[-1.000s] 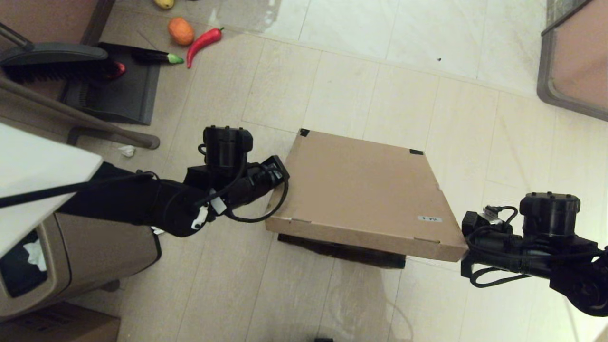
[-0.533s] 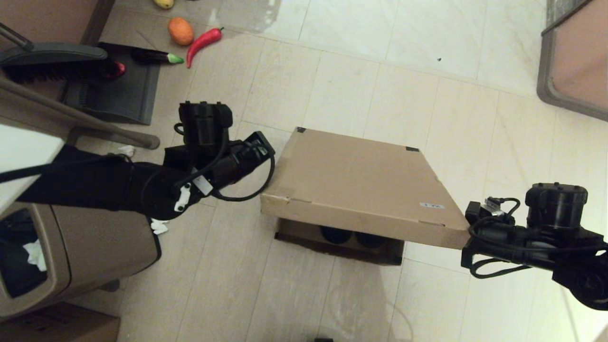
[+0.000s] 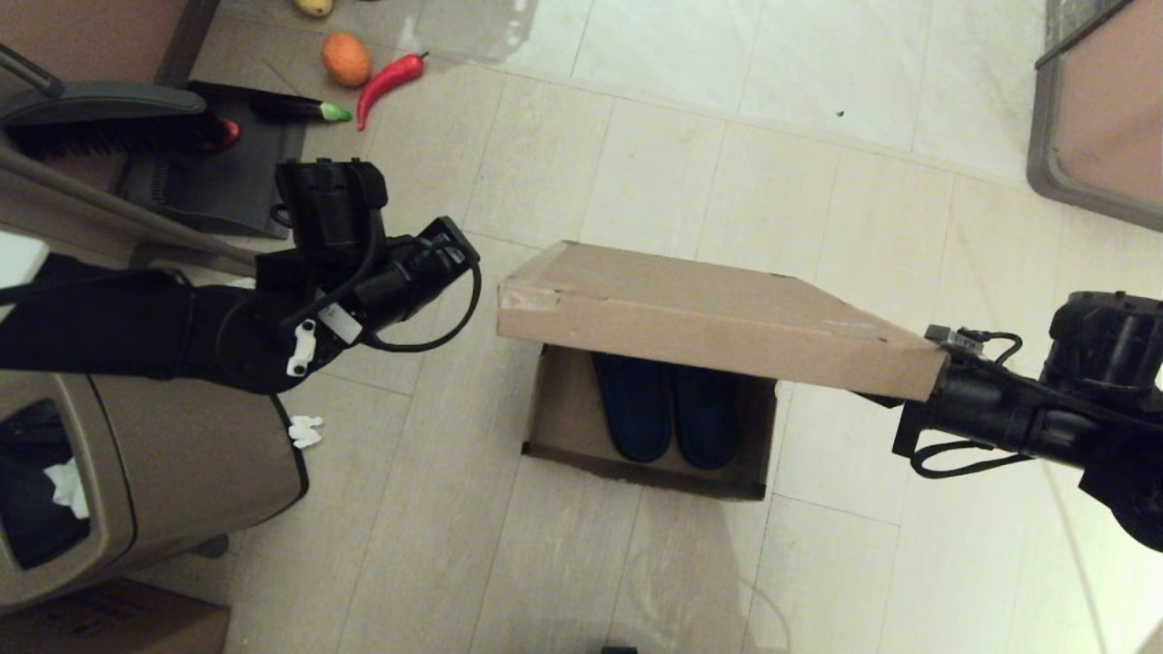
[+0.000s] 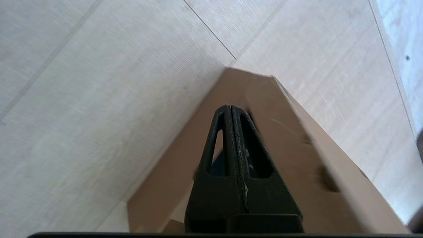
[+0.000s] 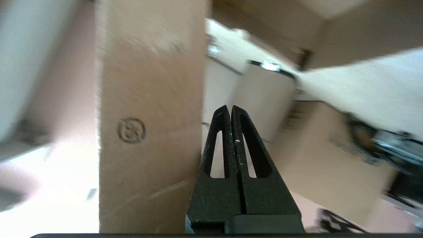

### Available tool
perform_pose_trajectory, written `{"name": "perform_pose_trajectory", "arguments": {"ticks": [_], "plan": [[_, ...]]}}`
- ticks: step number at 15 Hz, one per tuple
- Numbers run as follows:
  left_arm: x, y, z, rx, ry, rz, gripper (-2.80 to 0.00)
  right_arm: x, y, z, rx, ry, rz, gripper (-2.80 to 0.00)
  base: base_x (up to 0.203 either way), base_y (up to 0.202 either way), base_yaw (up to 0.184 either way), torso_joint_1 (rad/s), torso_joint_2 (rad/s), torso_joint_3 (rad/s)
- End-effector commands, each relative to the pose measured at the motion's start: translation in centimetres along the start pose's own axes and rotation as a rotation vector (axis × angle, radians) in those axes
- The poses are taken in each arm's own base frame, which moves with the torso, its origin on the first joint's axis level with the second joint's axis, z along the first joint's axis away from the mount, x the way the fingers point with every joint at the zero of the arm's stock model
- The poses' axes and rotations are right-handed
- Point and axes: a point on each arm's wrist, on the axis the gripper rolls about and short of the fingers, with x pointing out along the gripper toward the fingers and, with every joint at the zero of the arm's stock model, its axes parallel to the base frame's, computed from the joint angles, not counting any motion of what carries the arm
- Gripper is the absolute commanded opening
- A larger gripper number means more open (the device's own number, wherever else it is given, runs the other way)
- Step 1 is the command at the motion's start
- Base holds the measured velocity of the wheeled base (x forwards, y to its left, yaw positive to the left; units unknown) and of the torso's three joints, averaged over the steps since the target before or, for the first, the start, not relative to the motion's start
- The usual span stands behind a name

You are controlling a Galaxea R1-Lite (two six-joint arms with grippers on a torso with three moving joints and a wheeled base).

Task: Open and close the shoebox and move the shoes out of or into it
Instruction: Open the shoe box

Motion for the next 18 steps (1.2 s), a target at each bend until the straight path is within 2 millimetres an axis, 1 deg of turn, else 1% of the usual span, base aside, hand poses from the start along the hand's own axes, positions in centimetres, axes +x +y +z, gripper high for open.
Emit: {"name": "perform_pose_trajectory", "arguments": {"ticks": [1, 4, 6, 7, 11, 13, 14, 15, 17, 18], "plan": [[0.0, 0.4, 0.4, -0.007, -0.011, 0.01, -2.8, -0.4, 1.9, 0.4, 0.001, -0.009, 0.054, -2.8, 0.0, 0.0, 0.0, 0.0, 0.0, 0.0], [0.1, 0.7, 0.4, -0.006, -0.011, 0.018, -2.8, -0.8, 5.4, 2.1, 0.008, -0.032, 0.142, -2.8, 0.0, 0.0, 0.0, 0.0, 0.0, 0.0], [0.2, 0.8, 0.1, -0.003, -0.004, 0.021, -2.8, -0.5, 7.2, 3.4, 0.002, -0.042, 0.189, -2.8, 0.0, 0.0, 0.0, 0.0, 0.0, 0.0], [0.2, 0.8, 0.1, -0.003, -0.002, 0.023, -2.8, -0.1, 7.8, 4.2, -0.003, -0.045, 0.205, -2.8, 0.0, 0.0, 0.0, 0.0, 0.0, 0.0], [-0.1, 1.2, -0.3, 0.003, 0.013, 0.035, -2.8, 2.5, 8.3, 7.9, -0.024, -0.049, 0.229, -2.8, 0.0, 0.0, 0.0, 0.0, 0.0, 0.0], [-0.4, 1.5, -0.6, 0.007, 0.026, 0.046, -2.8, 3.5, 8.9, 8.8, -0.085, -0.049, 0.239, -2.8, 0.0, 0.0, 0.0, 0.0, 0.0, 0.0], [-0.4, 1.6, -0.7, 0.015, 0.029, 0.049, -2.8, 3.9, 8.9, 8.6, -0.154, -0.048, 0.228, -2.8, 0.0, 0.0, 0.0, 0.0, 0.0, 0.0], [-0.4, 1.7, -0.9, 0.031, 0.037, 0.053, -2.8, 4.5, 8.8, 8.1, -0.269, -0.046, 0.203, -2.8, 0.0, 0.0, 0.0, 0.0, 0.0, 0.0], [-0.7, 2.2, -1.5, 0.076, 0.059, 0.067, -2.8, 5.9, 7.9, 6.5, -0.552, -0.044, 0.097, -2.8, 0.0, 0.0, 0.0, 0.0, 0.0, 0.0], [-1.1, 2.5, -1.7, 0.093, 0.067, 0.075, -2.8, 6.8, 7.1, 5.4, -0.711, -0.052, 0.001, -2.8, 0.0, 0.0, 0.0, 0.0, 0.0, 0.0]]}}
